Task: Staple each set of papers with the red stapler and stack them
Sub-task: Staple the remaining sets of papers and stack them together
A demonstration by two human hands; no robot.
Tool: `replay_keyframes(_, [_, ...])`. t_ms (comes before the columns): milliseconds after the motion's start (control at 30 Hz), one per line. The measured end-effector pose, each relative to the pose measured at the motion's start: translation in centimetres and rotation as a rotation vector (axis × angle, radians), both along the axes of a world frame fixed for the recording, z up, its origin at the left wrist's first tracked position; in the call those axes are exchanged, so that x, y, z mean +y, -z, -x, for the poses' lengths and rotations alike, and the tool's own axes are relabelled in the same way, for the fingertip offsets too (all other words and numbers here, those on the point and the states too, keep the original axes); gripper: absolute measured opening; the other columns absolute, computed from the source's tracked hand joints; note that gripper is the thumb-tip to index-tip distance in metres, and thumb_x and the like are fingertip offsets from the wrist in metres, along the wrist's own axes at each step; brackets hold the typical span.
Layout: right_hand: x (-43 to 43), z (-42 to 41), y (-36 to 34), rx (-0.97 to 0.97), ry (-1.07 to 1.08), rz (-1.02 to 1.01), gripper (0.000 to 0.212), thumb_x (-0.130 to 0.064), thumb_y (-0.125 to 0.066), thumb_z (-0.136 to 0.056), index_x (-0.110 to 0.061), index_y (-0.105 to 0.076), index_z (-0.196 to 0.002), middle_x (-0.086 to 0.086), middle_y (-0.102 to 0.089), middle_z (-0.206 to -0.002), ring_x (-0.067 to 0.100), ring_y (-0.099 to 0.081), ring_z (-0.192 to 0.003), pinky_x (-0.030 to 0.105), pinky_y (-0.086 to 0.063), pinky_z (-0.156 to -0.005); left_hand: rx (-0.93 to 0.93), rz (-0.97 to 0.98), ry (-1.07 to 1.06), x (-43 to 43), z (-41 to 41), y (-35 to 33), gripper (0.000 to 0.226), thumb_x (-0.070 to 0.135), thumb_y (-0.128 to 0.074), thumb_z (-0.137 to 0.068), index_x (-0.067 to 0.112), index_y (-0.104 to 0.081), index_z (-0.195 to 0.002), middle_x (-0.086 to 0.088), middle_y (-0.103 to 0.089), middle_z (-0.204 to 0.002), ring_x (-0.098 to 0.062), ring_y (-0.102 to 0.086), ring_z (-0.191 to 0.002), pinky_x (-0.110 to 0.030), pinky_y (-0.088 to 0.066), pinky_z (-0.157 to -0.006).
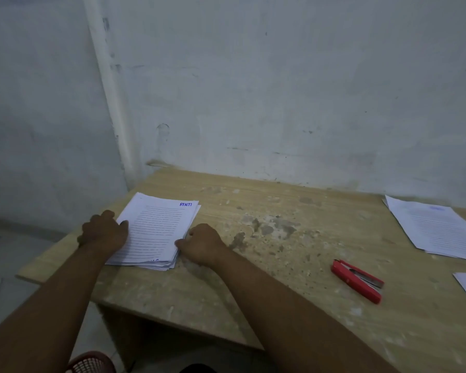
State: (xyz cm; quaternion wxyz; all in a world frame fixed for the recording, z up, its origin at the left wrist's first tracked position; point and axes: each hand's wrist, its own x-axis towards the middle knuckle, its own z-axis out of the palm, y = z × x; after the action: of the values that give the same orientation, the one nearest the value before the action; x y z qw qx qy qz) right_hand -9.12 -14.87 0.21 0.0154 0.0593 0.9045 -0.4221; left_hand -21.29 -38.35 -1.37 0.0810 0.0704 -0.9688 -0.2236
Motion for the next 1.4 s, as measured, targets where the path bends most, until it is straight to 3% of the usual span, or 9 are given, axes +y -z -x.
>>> replay_keyframes(67, [1.3,-0.9,-0.1,0.047,0.053,-0.007,0.050,-0.032,-0.065,-0.101,-0.005,-0.061,-0.143,0.011,-0.064,-0.141,0.028,-0.061,-0.130,0.029,-0.048,-0.104,0.113,0.002,-0.002,2.3,-1.9,-1.0,0.047,0.039,-0.061,-0.099,0.013,-0.057,-0.139,-0.024,-0.052,-0.138,-0.048,-0.049,-0.127,-0.057,-0.045,-0.103])
replay_keyframes(133, [3.1,-2.3,-0.4,0.129,0.118,0.018,0.048,-0.031,-0.067,-0.099,-0.013,-0.063,-0.143,0.007,-0.067,-0.137,0.023,-0.066,-0.120,0.036,-0.052,-0.108,0.261,-0.058,0.081,5.4,-4.0,-2.0,0.035,0.031,-0.066,-0.097,0.017,-0.063,-0.128,-0.022,-0.055,-0.131,-0.046,-0.051,-0.123,-0.058,-0.047,-0.101])
replay_keyframes(233, [7.1,-5.3,-1.1,0.241,0.205,0.068,0.028,-0.018,-0.065,-0.097,-0.018,-0.076,-0.123,0.001,-0.075,-0.089,0.008,-0.067,-0.070,0.028,-0.058,-0.075,0.363,-0.141,0.263,11.1,-7.9,-2.9,0.024,0.025,-0.066,-0.095,0.024,-0.066,-0.118,-0.013,-0.056,-0.127,-0.040,-0.052,-0.121,-0.054,-0.046,-0.099])
replay_keyframes(367, [13.3,-10.3,-2.2,0.316,0.318,0.025,0.028,-0.011,-0.058,-0.094,-0.023,-0.082,-0.104,-0.011,-0.070,-0.079,0.000,-0.057,-0.049,0.014,-0.044,-0.053,0.425,-0.229,0.501,18.8,-13.2,-3.2,0.027,0.020,-0.069,-0.089,0.032,-0.063,-0.112,0.001,-0.054,-0.126,-0.030,-0.053,-0.120,-0.049,-0.046,-0.095])
replay_keyframes(667, [30.7,-25.4,-3.6,0.245,0.700,-0.149,0.030,-0.015,-0.058,-0.085,-0.032,-0.081,-0.092,-0.012,-0.072,-0.079,0.008,-0.069,-0.072,0.026,-0.055,-0.069,0.374,-0.349,0.989,36.3,-28.6,-1.7,0.036,0.017,-0.065,-0.086,0.036,-0.059,-0.115,0.014,-0.047,-0.121,-0.013,-0.050,-0.117,-0.042,-0.050,-0.098])
replay_keyframes(833, [38.6,-33.7,-3.7,0.110,0.902,-0.252,0.034,-0.016,-0.062,-0.081,-0.032,-0.078,-0.106,-0.006,-0.073,-0.118,0.020,-0.067,-0.111,0.034,-0.055,-0.091,0.260,-0.288,1.386,43.7,-36.6,0.0,0.041,0.025,-0.060,-0.085,0.030,-0.058,-0.125,0.007,-0.052,-0.130,-0.016,-0.050,-0.122,-0.044,-0.046,-0.105])
replay_keyframes(967, [43.4,-38.3,-3.4,-0.092,1.044,-0.401,0.047,-0.020,-0.062,-0.086,-0.027,-0.067,-0.132,0.007,-0.062,-0.136,0.033,-0.045,-0.136,0.046,-0.046,-0.108,0.188,-0.106,1.518,48.2,-41.1,1.2,0.050,0.039,-0.060,-0.097,0.033,-0.050,-0.146,0.009,-0.043,-0.156,-0.013,-0.037,-0.143,-0.039,-0.032,-0.119])
replay_keyframes(1167, [48.1,-42.2,-2.0,-0.431,1.224,-0.373,0.054,-0.041,-0.064,-0.092,-0.014,-0.052,-0.137,0.017,-0.043,-0.142,0.037,-0.040,-0.135,0.052,-0.036,-0.111,0.165,0.040,1.555,50.9,-42.7,2.7,0.048,0.058,-0.044,-0.102,0.040,-0.052,-0.146,0.016,-0.046,-0.155,-0.006,-0.036,-0.144,-0.041,-0.026,-0.117])
replay_keyframes(1400, [50.2,-43.2,-1.8,-0.486,1.224,-0.342,0.061,-0.052,-0.076,-0.080,-0.017,-0.055,-0.126,0.017,-0.051,-0.132,0.036,-0.050,-0.123,0.045,-0.045,-0.100,0.157,0.001,1.525,51.2,-42.6,2.9,0.043,0.056,-0.045,-0.101,0.043,-0.054,-0.141,0.022,-0.046,-0.154,-0.001,-0.035,-0.143,-0.035,-0.019,-0.115])
